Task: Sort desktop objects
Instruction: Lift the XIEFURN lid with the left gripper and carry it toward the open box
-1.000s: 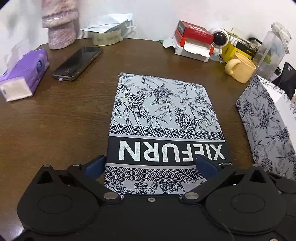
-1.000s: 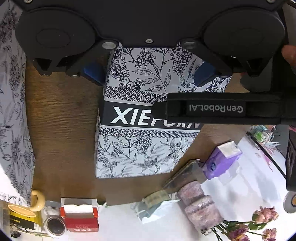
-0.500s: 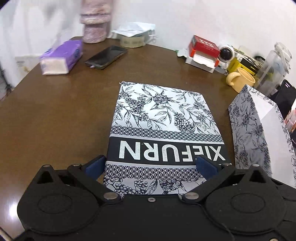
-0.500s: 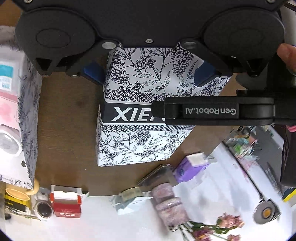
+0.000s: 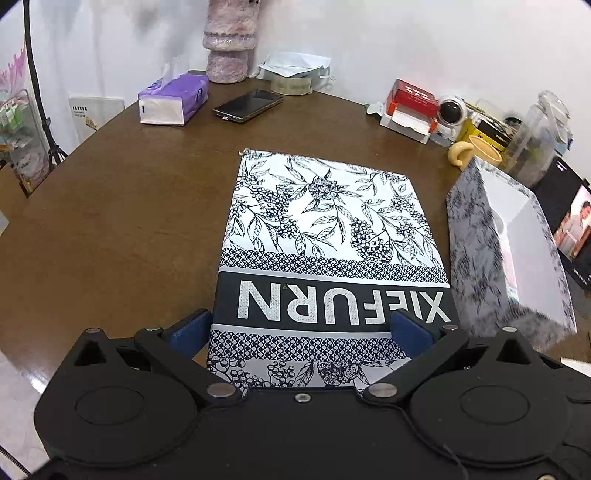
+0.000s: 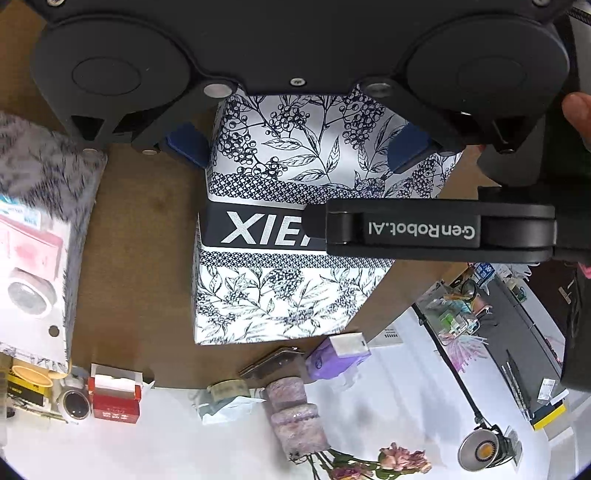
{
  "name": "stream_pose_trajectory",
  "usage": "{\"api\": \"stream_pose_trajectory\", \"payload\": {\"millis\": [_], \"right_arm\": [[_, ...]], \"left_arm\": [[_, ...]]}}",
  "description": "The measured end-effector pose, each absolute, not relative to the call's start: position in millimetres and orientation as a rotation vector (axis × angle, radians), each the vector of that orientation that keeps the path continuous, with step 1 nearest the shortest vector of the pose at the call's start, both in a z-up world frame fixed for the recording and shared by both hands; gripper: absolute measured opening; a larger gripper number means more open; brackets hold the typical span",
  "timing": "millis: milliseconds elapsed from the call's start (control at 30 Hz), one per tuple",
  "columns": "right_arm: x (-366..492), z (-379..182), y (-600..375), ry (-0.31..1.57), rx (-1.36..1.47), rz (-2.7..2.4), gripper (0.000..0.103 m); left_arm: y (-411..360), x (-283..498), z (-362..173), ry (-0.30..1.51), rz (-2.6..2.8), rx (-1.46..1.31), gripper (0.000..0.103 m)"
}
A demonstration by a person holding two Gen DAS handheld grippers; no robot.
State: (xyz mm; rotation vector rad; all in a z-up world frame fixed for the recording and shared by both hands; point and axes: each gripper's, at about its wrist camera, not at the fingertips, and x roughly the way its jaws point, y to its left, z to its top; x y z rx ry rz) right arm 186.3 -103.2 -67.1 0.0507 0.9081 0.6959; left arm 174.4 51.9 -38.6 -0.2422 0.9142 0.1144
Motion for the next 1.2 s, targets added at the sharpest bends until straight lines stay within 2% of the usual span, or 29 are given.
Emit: {"api": "stream_pose_trajectory", "payload": {"millis": [633, 1200], "right_arm": [[59.1, -54.3, -130.3, 0.912, 0.079, 0.549, 0.103], [5.5, -60.3, -188.6, 0.938, 0.134, 0.394, 0.103]], "left_arm": [[21.4, 69.6, -26.1, 0.903, -0.043, -0.194, 0.102], [-32.9, 37.8, -38.2, 0.93, -0.2, -0.146, 0.102]]}}
